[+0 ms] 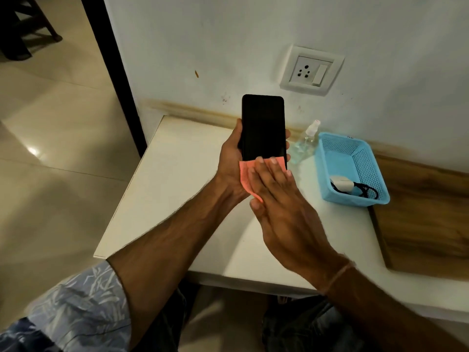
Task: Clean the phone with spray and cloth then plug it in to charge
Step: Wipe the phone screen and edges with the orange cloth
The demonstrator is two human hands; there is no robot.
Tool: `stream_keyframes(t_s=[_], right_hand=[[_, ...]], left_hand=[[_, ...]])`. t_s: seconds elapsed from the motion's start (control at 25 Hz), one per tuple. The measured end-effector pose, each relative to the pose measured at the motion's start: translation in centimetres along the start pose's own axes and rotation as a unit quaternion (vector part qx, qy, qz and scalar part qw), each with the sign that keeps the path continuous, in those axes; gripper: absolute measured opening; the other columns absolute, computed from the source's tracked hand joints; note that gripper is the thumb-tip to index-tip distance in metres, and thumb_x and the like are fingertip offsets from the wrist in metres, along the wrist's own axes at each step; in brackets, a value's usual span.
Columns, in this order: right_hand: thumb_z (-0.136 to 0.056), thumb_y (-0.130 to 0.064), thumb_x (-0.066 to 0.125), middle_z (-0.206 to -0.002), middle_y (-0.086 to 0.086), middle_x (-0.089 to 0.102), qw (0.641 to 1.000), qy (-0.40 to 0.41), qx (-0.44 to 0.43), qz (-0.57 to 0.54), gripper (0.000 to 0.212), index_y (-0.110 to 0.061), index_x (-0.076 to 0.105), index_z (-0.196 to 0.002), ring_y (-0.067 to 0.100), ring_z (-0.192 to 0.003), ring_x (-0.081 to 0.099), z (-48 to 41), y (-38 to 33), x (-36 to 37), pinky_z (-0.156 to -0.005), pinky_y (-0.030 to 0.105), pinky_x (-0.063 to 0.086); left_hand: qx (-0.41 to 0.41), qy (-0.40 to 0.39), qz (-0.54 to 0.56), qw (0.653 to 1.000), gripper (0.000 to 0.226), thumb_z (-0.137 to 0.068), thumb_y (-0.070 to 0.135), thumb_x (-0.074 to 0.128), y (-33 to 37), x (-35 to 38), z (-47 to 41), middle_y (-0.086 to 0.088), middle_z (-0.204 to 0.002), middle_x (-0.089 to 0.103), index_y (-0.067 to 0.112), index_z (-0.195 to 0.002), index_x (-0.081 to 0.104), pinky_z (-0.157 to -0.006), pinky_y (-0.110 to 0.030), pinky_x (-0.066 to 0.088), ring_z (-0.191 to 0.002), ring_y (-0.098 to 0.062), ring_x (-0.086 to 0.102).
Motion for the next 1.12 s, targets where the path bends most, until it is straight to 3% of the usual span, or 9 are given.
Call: stream_keyframes(t_s=[0.12,0.24,0.4,0.52,0.6,0.76,0.96,1.04,1.12], right_hand=[[-0.104,-0.034,0.021,-0.162,0.009,0.003,0.996,0.030,0.084,0.031,0.057,-0.009,0.009,-0.154,0.022,-0.150,-0.004,-5.2,1.1,-0.9,-0.123,0.039,0.005],[-0.103,-0.038,0.020,-0.162,0.013,0.000,0.986,0.046,0.157,0.044,0.061,-0.011,0.003,-0.154,0.027,-0.150,-0.006,-9.9,1.3,-0.9,-0.122,0.042,0.003],[-0.101,-0.048,0.019,-0.162,0.010,-0.010,0.996,0.041,0.082,0.011,0.068,-0.013,-0.003,-0.154,0.024,-0.149,-0.013,-6.9,-0.5,0.6,-0.123,0.042,0.001],[-0.099,-0.060,0.015,-0.163,0.007,-0.007,1.000,-0.007,0.026,0.011,0.075,-0.013,-0.002,-0.154,0.022,-0.150,-0.010,-1.0,-1.4,1.9,-0.122,0.042,0.006],[-0.098,-0.062,0.013,-0.163,0.006,-0.005,0.999,-0.026,0.021,0.041,0.076,-0.013,-0.001,-0.154,0.021,-0.150,-0.008,0.4,-0.6,2.0,-0.122,0.042,0.008],[-0.099,-0.055,0.012,-0.162,0.012,-0.007,0.994,0.026,0.090,0.055,0.074,-0.009,-0.003,-0.154,0.025,-0.149,-0.011,-5.4,0.7,0.2,-0.123,0.042,0.003],[-0.097,-0.054,0.011,-0.162,0.014,-0.007,0.988,0.020,0.138,0.065,0.074,-0.009,-0.003,-0.154,0.029,-0.149,-0.010,-10.7,0.2,-0.5,-0.121,0.045,0.001],[-0.096,-0.052,0.009,-0.161,0.015,-0.007,0.993,0.016,0.096,0.072,0.074,-0.006,-0.003,-0.153,0.029,-0.149,-0.010,-8.4,-0.6,0.1,-0.121,0.047,0.004],[-0.098,-0.053,0.013,-0.162,0.013,-0.007,0.998,-0.001,0.041,0.057,0.073,-0.007,-0.002,-0.153,0.026,-0.149,-0.010,-4.4,-1.9,0.9,-0.122,0.047,0.006]], left_hand=[[0.016,0.005,-0.008,1.000,0.068,-0.105,0.056,0.030,0.0,-0.1,-0.5,-0.015,-0.133,0.058,0.007,-0.150,0.043,-0.114,-0.040,0.038,-0.122,-0.028,0.057],[0.055,0.009,-0.013,0.998,0.050,-0.108,0.046,0.031,-0.1,-0.1,-0.2,-0.006,-0.134,0.066,0.017,-0.136,0.060,-0.108,-0.036,0.047,-0.125,-0.023,0.061],[0.045,-0.009,-0.043,0.998,0.060,-0.107,0.050,0.026,0.6,-0.6,0.2,-0.018,-0.146,0.050,0.008,-0.146,0.046,-0.112,-0.045,0.037,-0.126,-0.031,0.055],[0.003,-0.016,-0.062,0.998,0.081,-0.103,0.062,0.025,0.8,-0.6,0.0,-0.018,-0.123,0.056,-0.001,-0.151,0.036,-0.091,-0.042,0.048,-0.101,-0.030,0.057],[0.020,-0.011,-0.054,0.998,0.080,-0.103,0.062,0.027,0.7,-0.6,-0.2,-0.019,-0.120,0.060,-0.003,-0.146,0.044,-0.091,-0.041,0.049,-0.100,-0.029,0.060],[0.039,-0.023,-0.029,0.999,0.064,-0.106,0.055,0.028,0.8,-0.5,-0.4,-0.014,-0.126,0.067,0.008,-0.138,0.057,-0.102,-0.040,0.050,-0.115,-0.028,0.066],[0.115,-0.046,-0.006,0.992,0.051,-0.099,0.042,0.040,-0.1,-0.1,0.4,-0.004,-0.141,0.060,0.019,-0.143,0.051,-0.120,-0.042,0.032,-0.136,-0.023,0.050],[0.106,-0.038,0.001,0.994,0.057,-0.100,0.041,0.038,0.2,0.1,0.5,-0.009,-0.134,0.061,0.008,-0.145,0.048,-0.113,-0.040,0.039,-0.126,-0.025,0.055],[0.005,-0.026,-0.041,0.999,0.071,-0.103,0.056,0.026,1.0,-0.2,0.4,-0.012,-0.123,0.055,0.000,-0.145,0.038,-0.095,-0.037,0.050,-0.105,-0.026,0.059]])
Point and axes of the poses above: each hand's wrist, its own z-axis away from the middle knuckle, its own x-axis out of the palm, y = z × x, the point moved 2 cm from there along -z, towards the middle knuckle
